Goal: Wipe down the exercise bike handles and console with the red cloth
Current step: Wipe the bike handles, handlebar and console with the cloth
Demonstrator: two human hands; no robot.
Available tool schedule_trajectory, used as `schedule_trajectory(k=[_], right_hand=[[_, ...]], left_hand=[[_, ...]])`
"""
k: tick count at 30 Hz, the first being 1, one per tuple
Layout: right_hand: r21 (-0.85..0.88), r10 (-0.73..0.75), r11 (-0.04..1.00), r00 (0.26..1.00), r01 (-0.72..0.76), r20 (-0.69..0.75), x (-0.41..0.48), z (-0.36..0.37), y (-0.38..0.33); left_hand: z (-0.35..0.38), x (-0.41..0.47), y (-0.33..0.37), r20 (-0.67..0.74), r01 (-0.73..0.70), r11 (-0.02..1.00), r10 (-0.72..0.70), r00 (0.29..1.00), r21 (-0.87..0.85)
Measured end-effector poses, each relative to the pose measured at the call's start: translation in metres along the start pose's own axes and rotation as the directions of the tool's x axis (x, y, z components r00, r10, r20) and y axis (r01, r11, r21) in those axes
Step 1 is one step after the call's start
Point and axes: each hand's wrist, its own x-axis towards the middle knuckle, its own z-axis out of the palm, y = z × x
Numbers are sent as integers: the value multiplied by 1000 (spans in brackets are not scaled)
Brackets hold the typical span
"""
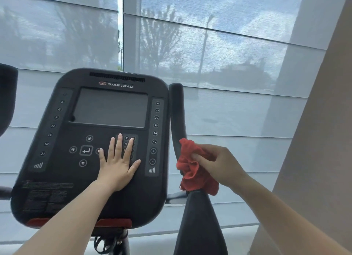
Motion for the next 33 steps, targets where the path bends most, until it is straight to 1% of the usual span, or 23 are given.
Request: schedule_trajectory(k=[2,3,6,10,12,15,18,21,24,25,29,33], right_hand=[[-16,38,999,997,-37,67,-9,-8,-6],[-10,44,999,996,-43,77,-13,-12,-9],[-1,38,999,999,-38,-29,-22,-8,-13],[-131,62,989,995,-71,-72,-26,6,-15],[-176,49,982,990,-72,-132,-23,6,-20],[-211,-37,977,970,-15,-240,-15,13,-29],[-225,-112,974,946,43,-305,2,21,-42],[-276,-226,953,903,126,-365,28,21,-58],[-263,-260,953,859,153,-441,54,21,-67],[-268,-257,952,856,146,-448,60,22,-66],[-315,-185,947,909,63,-375,60,32,-43],[-396,-128,918,964,26,-234,38,23,-29]], left_hand=[[2,-1,-6,8,-29,1000,29,1000,0],[3,-1,-9,5,-43,999,43,999,1],[3,-1,-12,0,-56,998,56,998,-11],[1,-4,-7,-55,-60,998,59,997,-21],[0,-5,-7,-67,-63,998,61,996,-21],[-2,-6,-4,-58,-55,998,54,997,-14],[-4,-7,-4,-34,-54,999,54,998,5],[-9,-7,-6,-14,-58,998,59,998,22],[-10,-8,-6,-14,-63,998,64,998,9],[-10,-8,-6,-14,-65,998,65,998,2],[-9,-6,-8,-9,-69,998,69,998,-2],[-7,-6,-9,-5,-68,998,68,998,16]])
